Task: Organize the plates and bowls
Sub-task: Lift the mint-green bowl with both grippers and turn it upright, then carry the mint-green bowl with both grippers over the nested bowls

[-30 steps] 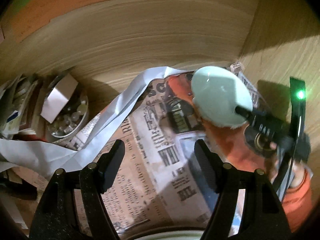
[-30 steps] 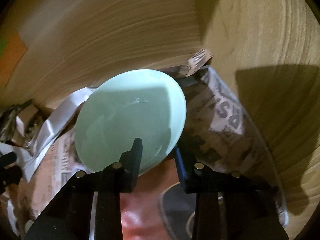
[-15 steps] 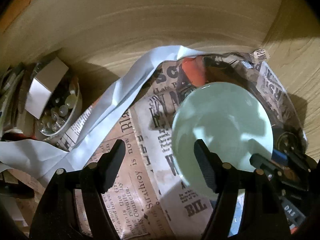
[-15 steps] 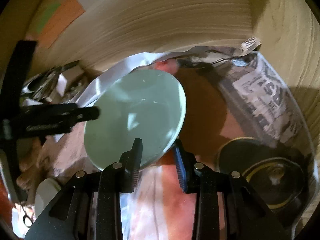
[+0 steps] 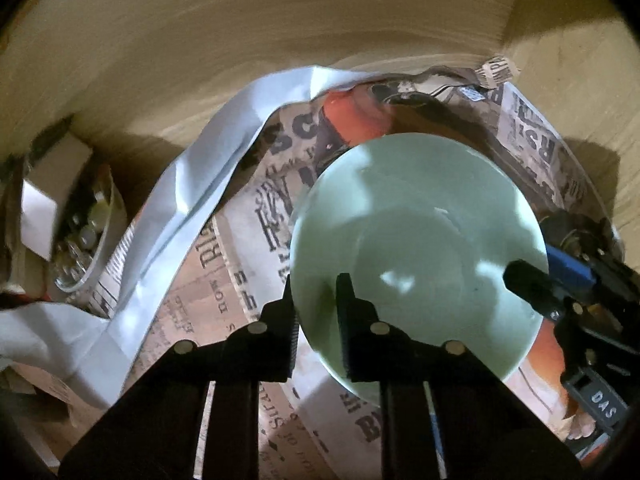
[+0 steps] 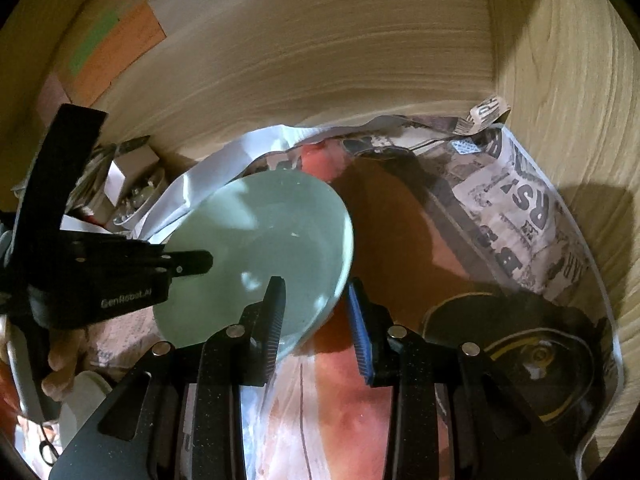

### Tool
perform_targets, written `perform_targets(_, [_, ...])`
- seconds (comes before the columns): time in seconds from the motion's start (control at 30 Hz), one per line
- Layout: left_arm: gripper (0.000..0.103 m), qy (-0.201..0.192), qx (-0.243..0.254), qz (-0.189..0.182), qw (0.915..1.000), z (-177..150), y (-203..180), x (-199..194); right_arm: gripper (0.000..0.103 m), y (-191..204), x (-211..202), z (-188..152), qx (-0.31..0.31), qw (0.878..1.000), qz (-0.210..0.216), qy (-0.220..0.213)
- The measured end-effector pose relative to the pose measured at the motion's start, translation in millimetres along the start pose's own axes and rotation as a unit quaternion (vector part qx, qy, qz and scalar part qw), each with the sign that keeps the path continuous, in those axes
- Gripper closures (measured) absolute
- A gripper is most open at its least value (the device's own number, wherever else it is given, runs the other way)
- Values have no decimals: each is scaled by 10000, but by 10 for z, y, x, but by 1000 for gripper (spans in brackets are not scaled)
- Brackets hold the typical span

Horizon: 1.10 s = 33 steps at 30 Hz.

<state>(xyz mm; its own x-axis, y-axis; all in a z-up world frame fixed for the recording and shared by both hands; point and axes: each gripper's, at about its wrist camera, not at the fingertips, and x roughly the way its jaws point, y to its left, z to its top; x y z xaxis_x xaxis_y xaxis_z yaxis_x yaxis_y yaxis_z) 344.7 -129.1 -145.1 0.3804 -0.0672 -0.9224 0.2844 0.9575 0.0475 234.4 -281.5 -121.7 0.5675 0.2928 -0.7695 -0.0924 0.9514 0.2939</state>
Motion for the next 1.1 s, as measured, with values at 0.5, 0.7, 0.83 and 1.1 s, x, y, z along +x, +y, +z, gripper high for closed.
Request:
perform_targets(0.5, [87, -405, 183, 127, 9989, -199, -80, -479, 75, 99, -298, -44, 85, 9994, 8, -327])
perform_targets(0.7, [87, -636, 23, 97, 9979, -383, 36, -765, 75, 336, -531, -97, -115, 9982, 106, -573])
perform_targets(0.83, [87, -766, -117, 69, 9970, -544, 111, -939, 75, 498, -656, -153, -217, 9971, 151, -708])
perform_targets(1.1, [86, -1059, -330, 14, 9938, -903, 315, -1295, 75, 813, -874, -287, -422, 9949, 310, -865])
